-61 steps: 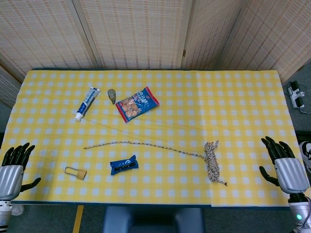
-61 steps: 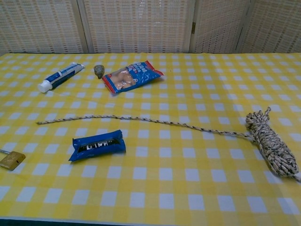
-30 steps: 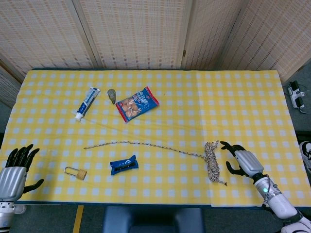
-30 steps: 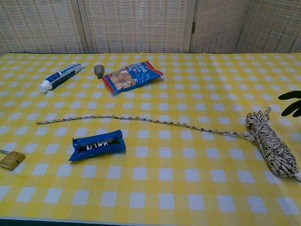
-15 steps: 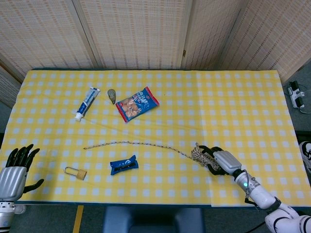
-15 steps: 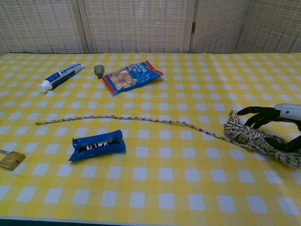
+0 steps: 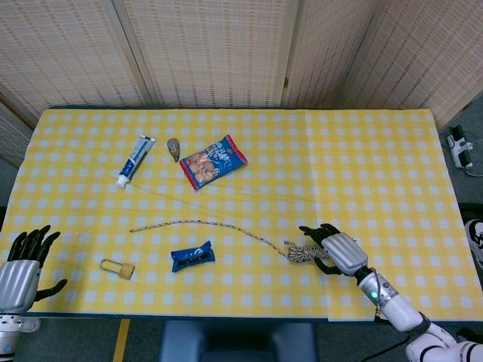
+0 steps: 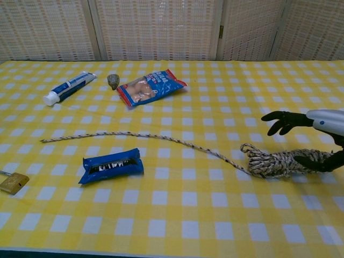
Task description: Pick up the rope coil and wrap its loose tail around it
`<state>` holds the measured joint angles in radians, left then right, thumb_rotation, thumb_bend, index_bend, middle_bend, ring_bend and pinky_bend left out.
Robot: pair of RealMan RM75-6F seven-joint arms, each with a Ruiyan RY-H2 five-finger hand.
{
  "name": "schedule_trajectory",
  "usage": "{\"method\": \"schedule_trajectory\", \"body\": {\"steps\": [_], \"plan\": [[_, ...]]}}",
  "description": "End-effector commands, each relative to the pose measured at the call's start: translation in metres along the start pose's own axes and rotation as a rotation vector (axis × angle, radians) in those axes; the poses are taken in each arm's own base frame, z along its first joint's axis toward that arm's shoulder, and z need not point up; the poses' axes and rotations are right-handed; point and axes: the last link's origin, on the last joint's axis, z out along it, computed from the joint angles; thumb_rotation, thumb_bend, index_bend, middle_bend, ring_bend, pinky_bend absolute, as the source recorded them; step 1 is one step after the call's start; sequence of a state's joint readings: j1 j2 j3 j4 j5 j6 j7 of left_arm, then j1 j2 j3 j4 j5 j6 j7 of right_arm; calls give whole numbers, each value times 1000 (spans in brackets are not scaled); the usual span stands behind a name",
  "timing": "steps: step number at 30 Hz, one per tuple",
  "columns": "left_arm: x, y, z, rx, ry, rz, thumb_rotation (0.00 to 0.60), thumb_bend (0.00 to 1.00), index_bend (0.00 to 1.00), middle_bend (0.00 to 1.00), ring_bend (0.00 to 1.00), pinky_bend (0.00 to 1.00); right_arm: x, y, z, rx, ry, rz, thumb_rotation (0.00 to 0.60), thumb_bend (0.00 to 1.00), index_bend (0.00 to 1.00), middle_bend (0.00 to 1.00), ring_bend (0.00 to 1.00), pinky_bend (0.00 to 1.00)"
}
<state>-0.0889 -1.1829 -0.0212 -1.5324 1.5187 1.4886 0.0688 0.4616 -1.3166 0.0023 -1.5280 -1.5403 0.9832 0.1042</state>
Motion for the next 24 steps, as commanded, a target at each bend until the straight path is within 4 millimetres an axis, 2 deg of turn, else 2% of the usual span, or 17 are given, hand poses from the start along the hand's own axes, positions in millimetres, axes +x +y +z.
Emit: {"method": "schedule_trajectory", "body": {"steps": [1,8,16,24], "plan": [[0,1,0,-4,0,-2,600,176,169,74,82,0,7,6,-16,-73,91,-87,600,444,0,168,195,108],[-1,-1,-1,-1,-1,-7,600,176,173,74,82,0,-1,15,-23,-125,52,-242,600,346,66,150,208,113],[-1,-1,-3,-1,-8,-9,600,176,173,74,82,0,-13,15,-12,-124,43,-322,600,342,114,219,249,157],[-1,-5,-5,11,-11,-10,600,176,173,74,81,0,-23,15,-1,-108,29,-335,600,341,233,268,296,188]]}}
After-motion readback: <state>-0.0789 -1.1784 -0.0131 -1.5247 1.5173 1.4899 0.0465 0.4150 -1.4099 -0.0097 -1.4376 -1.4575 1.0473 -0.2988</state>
